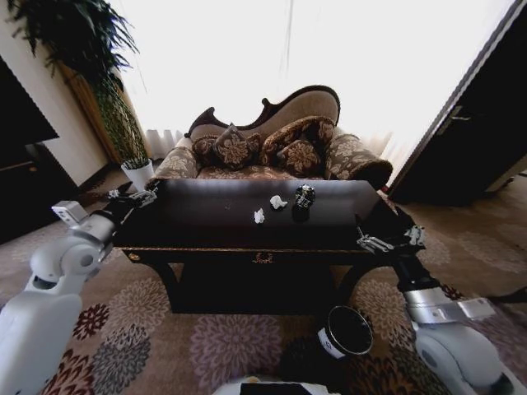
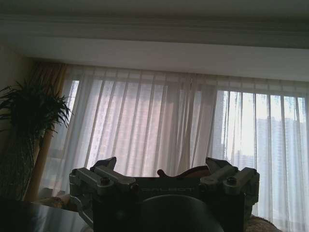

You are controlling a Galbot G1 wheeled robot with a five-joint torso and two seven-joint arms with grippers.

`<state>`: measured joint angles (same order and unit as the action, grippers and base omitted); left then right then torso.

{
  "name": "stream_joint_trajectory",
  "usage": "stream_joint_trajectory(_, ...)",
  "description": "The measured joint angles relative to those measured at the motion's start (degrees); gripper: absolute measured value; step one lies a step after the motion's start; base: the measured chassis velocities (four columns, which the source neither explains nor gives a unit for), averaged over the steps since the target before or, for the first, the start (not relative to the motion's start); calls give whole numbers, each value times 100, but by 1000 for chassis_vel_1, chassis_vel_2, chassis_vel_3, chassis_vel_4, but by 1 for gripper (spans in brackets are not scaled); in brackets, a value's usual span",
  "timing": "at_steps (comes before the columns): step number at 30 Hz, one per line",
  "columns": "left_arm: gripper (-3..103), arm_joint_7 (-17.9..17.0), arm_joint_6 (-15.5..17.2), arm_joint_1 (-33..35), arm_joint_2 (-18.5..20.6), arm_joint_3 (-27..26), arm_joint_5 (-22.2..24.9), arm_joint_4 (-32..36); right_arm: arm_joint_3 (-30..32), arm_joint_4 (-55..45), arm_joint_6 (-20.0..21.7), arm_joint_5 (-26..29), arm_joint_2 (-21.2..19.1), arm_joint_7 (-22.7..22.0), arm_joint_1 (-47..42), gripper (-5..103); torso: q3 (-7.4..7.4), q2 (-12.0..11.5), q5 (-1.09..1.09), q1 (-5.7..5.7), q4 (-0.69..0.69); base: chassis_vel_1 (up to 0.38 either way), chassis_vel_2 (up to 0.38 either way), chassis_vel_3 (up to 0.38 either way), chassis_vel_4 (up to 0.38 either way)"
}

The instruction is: Move to the front of the table and place the trash on the table into the trash bin.

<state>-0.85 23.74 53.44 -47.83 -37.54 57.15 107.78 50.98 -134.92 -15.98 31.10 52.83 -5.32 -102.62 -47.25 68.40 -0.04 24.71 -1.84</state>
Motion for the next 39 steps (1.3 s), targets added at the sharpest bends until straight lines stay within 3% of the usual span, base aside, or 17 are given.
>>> stream_joint_trajectory(3, 100, 66, -1, -758, -33, 566, 53, -483, 75, -9, -24, -61, 42, 22, -134, 100, 0, 0, 5, 0, -3, 0, 0, 0, 0)
stream_joint_trajectory(9, 100, 160, -11, -1022, -6, 760, -74, -474, 85, -19, -42, -113, 128, 37, -207, 100, 0, 0, 4, 1, -2, 0, 0, 0, 0)
stream_joint_trajectory(15, 100, 226, 6, -556, 55, 164, -186, 188, -166, -4, -90, -134, -39, 119, -181, 100, 1, 1, 3, -1, 0, 0, 0, 0, 0)
stream_joint_trajectory(24, 100, 195, 116, 93, 508, -936, 102, 869, -829, 216, 258, 123, -1211, 14, 532, 100, 0, 0, 3, 0, 2, 0, 0, 0, 0)
stream_joint_trajectory(29, 100, 241, 113, 889, 448, -1468, 93, 1554, -1456, 555, 434, 509, -1794, -142, 1443, 100, 1, 1, 3, -1, -1, 0, 0, 0, 0)
stream_joint_trajectory(33, 100, 336, 77, 1463, 419, -1834, 61, 2041, -2590, 1150, 513, 1052, -2208, -159, 2853, 100, 0, 1, 3, -1, 0, 0, 0, 0, 0)
stream_joint_trajectory(35, 100, 358, 54, 1557, 418, -1892, 54, 2113, -2837, 1268, 522, 1152, -2242, -160, 3143, 100, 0, 0, 3, -1, 0, 0, 0, 0, 0)
stream_joint_trajectory(38, 100, 416, -1, 2045, 367, -2218, 12, 2446, -4182, 1989, 525, 1470, -2226, -168, 4605, 100, 0, 0, 3, 0, 1, 0, 0, 0, 0)
stream_joint_trajectory(39, 100, 416, -1, 2045, 367, -2218, 12, 2446, -4182, 1989, 525, 1470, -2226, -168, 4605, 100, 0, 0, 3, 0, 1, 0, 0, 0, 0)
